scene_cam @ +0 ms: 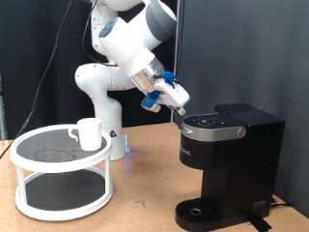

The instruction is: Make a cup of coffee with the keurig machine

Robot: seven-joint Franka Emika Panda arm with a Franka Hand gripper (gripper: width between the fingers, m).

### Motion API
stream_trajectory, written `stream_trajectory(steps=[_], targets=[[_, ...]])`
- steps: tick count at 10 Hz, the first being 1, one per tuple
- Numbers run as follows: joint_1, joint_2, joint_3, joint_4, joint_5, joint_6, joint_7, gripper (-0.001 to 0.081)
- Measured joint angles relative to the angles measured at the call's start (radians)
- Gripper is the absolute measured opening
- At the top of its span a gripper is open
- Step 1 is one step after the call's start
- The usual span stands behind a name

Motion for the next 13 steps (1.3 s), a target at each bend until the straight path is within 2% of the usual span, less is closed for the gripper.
stream_trajectory(steps=[3,5,7,10,11,13], targets=[[-0.002,-0.007,-0.008,-0.025,-0.001,-0.011,-0.011,0.0000],[-0.021,-0.053,-0.026,-0.087,-0.001,-0.018,0.033,0.0000],[-0.058,-0.113,-0.034,-0.143,-0.024,-0.024,0.077,0.0000],[-0.098,-0.186,-0.086,-0.168,-0.124,-0.181,0.053,0.0000],[-0.098,-0.184,-0.084,-0.168,-0.122,-0.169,0.055,0.0000],[-0.113,-0.176,-0.087,-0.163,-0.161,-0.261,0.173,0.0000]])
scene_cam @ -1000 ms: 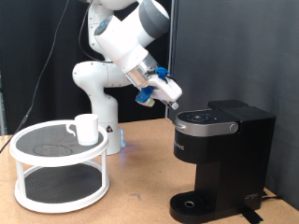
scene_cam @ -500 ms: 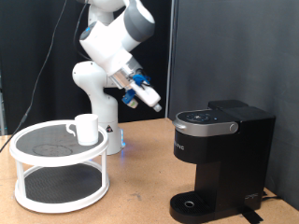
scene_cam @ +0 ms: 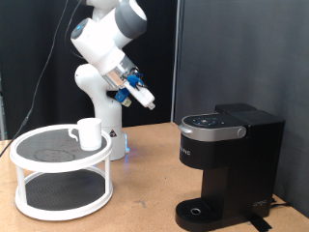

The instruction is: Make a cup of coffee with the keurig machine

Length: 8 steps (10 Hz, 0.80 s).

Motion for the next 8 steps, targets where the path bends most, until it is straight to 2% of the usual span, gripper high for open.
stream_trajectory(steps=[2,3,5,8], targets=[[-0.038,-0.006,-0.018,-0.002,-0.013,-0.064,0.096,0.0000],[-0.065,-0.017,-0.026,-0.008,-0.036,-0.068,0.118,0.0000],[-0.127,-0.054,-0.032,-0.020,-0.125,-0.067,0.122,0.0000],[-0.190,-0.091,-0.084,-0.026,-0.220,-0.115,0.082,0.0000]])
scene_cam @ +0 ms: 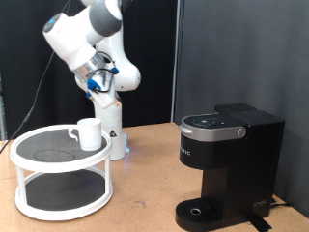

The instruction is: Make a cup of coffee with the keurig machine

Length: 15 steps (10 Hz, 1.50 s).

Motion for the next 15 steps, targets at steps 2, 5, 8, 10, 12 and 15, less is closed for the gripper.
stream_trajectory(steps=[2,5,8,10,12,15], targets=[[-0.012,-0.005,-0.016,0.001,-0.009,-0.021,-0.015,0.0000],[-0.023,-0.020,-0.031,-0.012,-0.022,0.009,-0.088,0.0000],[-0.065,-0.049,-0.110,-0.006,-0.044,-0.036,-0.186,0.0000],[-0.094,-0.067,-0.165,0.008,-0.069,-0.072,-0.244,0.0000],[-0.117,-0.075,-0.205,0.031,-0.089,-0.110,-0.267,0.0000],[-0.126,-0.075,-0.242,0.061,-0.100,-0.149,-0.276,0.0000]])
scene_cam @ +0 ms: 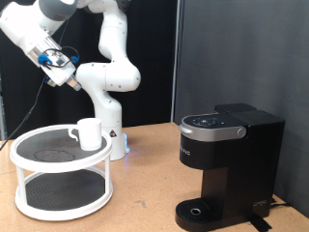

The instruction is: Make a cup of coffee with the keurig machine

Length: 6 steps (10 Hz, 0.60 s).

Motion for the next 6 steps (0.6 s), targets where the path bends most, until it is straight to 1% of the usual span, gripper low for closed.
stream_trajectory(steps=[2,4,5,6], targets=[[-0.003,0.009,-0.008,0.001,-0.008,-0.001,0.005,0.0000],[-0.008,0.038,-0.011,0.000,-0.016,0.025,0.009,0.0000],[-0.011,0.058,-0.012,-0.004,-0.017,0.048,0.009,0.0092],[-0.012,0.080,-0.013,-0.007,-0.021,0.071,0.007,0.0092]])
